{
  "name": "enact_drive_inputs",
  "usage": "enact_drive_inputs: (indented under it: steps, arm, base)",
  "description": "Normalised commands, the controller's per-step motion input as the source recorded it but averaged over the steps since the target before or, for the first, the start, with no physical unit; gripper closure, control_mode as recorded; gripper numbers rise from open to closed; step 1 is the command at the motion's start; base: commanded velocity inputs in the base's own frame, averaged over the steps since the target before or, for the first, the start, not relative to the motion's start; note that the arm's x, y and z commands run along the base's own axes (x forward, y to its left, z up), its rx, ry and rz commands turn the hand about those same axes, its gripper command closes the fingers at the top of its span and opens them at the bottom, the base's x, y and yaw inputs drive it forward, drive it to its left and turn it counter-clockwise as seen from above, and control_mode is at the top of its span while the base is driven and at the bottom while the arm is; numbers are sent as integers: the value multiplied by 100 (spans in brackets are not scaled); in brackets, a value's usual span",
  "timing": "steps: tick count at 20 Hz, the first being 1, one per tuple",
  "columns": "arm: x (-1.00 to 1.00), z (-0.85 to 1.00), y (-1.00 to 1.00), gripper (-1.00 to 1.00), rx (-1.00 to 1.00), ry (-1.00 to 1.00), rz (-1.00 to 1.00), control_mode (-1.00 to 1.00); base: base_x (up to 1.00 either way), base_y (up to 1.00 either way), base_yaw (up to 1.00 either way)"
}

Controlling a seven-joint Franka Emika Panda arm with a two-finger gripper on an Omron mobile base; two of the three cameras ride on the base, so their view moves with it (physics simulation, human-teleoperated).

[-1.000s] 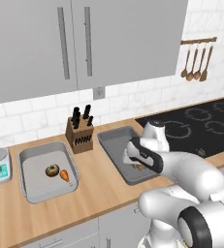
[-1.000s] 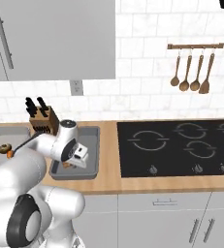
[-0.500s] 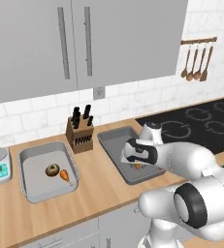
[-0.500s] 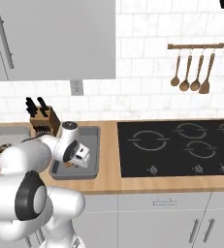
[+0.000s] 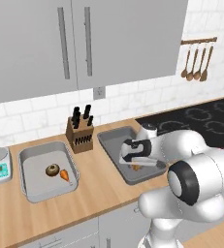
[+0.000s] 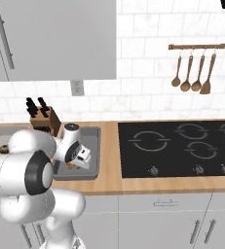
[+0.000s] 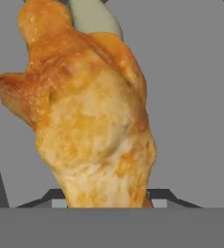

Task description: Place one mushroom and one chicken drumstick in each tupperware on the nearby counter, to pack two identical lunches.

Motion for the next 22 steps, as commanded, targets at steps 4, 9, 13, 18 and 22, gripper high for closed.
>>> enact_drive_inputs:
  steps: [4, 9, 13, 18, 22]
  arm:
    - [-25, -5, 0, -100, 0, -2, 0, -100]
    - [-74, 28, 0, -100, 0, -6, 0, -100]
    - [-91, 56, -1, -100, 0, -15, 0, -100]
    - [-72, 73, 0, -100, 0, -17, 0, -100]
    - [-55, 88, 0, -100, 0, -16, 0, -100]
  base:
    - [0, 0, 0]
    - [0, 0, 0]
    - [0, 0, 0]
    - [0, 0, 0]
    - [0, 0, 0]
